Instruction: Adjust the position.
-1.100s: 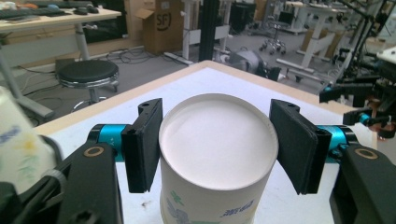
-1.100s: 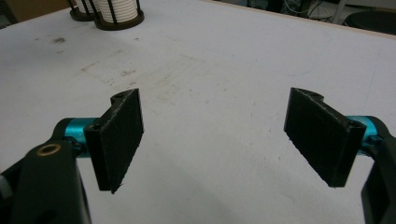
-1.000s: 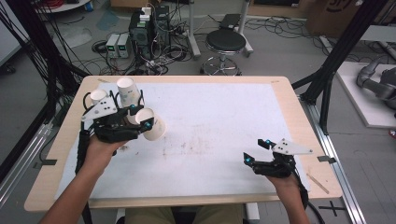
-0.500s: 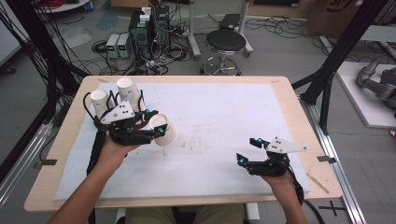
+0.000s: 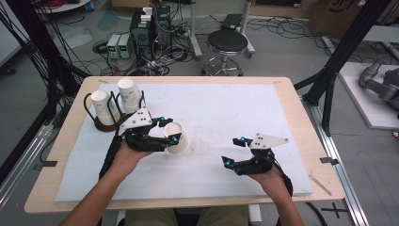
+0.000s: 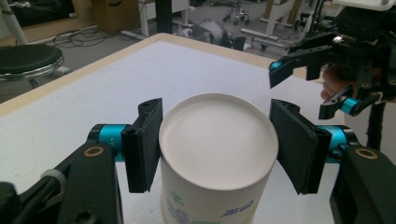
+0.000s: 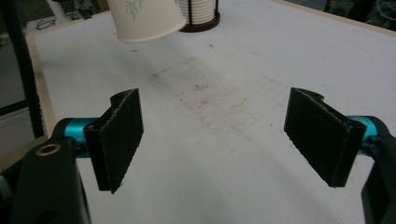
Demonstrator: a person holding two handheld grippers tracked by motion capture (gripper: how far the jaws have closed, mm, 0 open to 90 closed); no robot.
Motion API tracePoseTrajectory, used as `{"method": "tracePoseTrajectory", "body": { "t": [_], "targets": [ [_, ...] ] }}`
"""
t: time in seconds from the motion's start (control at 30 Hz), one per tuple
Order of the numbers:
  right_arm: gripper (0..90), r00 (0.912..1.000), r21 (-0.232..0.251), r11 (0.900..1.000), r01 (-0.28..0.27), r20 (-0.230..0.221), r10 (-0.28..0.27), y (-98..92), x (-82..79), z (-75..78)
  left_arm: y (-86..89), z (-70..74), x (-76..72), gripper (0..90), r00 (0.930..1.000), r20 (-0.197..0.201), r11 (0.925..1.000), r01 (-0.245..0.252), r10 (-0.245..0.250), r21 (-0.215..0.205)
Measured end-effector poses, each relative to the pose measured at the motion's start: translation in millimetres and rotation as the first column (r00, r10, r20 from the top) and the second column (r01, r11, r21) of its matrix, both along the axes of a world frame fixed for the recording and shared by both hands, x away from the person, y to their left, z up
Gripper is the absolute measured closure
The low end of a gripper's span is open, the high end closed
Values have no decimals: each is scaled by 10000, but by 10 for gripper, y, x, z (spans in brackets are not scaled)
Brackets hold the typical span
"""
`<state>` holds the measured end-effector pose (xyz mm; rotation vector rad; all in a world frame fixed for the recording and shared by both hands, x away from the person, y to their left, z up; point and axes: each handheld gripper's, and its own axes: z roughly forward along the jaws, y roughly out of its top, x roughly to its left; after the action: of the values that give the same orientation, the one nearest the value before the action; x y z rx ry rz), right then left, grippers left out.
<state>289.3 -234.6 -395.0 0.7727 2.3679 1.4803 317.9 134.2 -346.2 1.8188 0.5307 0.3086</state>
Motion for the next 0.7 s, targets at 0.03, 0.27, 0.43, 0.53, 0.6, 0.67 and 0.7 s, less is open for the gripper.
{"method": "tracePoseTrajectory", "body": {
  "t": [0.03,0.27,0.43,0.53,0.6,0.67,0.7],
  "targets": [
    [203,10000,0,10000,0,0,0,0,0,0,-20,0,-4,372,10000,-5,10000,63,-63,-32],
    [196,9942,187,9941,-1068,-93,1070,230,118,25,-134,-8,-13,372,9992,-35,9992,400,-400,3],
    [197,9847,366,9840,-1745,54,1744,375,157,9,-205,-16,-26,373,9973,-64,9973,733,-733,17],
    [197,9813,393,9805,-1924,67,1922,407,158,-7,-253,-23,-36,373,9947,-89,9947,1025,-1024,48],
    [197,9782,419,9773,-2078,52,2077,427,159,-13,-313,-31,-37,373,9916,-157,9916,1284,-1281,167],
    [196,9778,419,9769,-2093,63,2092,437,157,-13,-333,-34,-38,373,9904,-190,9903,1376,-1372,207],
    [197,9758,423,9749,-2186,72,2185,454,160,-12,-351,-36,-40,373,9896,-187,9895,1428,-1424,216]
  ]
}}
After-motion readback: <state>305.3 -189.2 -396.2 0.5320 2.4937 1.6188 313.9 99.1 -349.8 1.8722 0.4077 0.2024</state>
